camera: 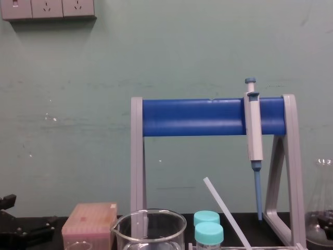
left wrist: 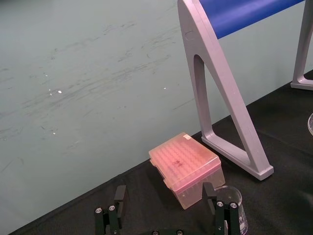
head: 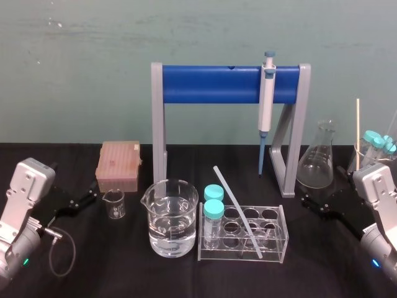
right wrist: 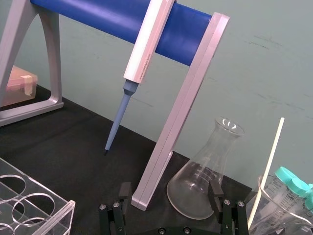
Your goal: Pick up the stirring rod with one hand, then place it down.
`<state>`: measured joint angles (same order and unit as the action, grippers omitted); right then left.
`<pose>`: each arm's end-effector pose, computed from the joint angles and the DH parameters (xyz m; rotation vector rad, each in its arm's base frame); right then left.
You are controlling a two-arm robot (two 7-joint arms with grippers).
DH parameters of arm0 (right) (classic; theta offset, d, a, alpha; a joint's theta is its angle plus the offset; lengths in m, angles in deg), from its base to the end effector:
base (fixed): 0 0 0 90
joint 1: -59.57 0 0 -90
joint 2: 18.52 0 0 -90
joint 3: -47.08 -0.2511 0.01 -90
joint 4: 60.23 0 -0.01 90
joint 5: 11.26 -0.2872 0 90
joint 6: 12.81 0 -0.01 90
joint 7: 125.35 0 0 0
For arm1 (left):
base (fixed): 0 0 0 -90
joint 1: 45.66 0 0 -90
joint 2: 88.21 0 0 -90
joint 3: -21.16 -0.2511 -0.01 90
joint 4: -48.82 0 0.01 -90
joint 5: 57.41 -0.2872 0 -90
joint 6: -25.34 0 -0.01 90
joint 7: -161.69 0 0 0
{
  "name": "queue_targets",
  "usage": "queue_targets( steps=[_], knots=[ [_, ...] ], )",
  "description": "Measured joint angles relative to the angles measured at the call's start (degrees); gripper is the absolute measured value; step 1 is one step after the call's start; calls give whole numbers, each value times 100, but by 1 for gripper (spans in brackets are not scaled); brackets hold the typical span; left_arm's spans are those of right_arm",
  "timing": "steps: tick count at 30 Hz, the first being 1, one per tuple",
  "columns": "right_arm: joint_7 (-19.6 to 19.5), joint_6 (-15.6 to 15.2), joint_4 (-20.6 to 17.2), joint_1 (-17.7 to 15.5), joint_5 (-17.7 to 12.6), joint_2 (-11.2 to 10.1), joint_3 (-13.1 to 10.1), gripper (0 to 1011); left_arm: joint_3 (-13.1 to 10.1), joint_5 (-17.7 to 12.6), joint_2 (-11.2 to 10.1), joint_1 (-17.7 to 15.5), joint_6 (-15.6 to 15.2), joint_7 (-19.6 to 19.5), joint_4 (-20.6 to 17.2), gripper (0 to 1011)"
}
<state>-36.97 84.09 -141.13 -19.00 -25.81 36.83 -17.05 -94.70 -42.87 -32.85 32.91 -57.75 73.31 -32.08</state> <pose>0.3313 -0.0663 -0.2668 -0.3047 -0.2849 -1.2479 0.3313 0.0663 -0.2668 0.3044 -0.2851 1.2479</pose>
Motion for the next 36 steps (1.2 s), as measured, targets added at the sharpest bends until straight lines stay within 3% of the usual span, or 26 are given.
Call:
queue_targets(
  steps=[36],
  knots=[
    [0, 0, 0, 0, 0, 0, 0, 1003, 0, 0, 0, 0, 0, 0, 0, 1000]
  ],
)
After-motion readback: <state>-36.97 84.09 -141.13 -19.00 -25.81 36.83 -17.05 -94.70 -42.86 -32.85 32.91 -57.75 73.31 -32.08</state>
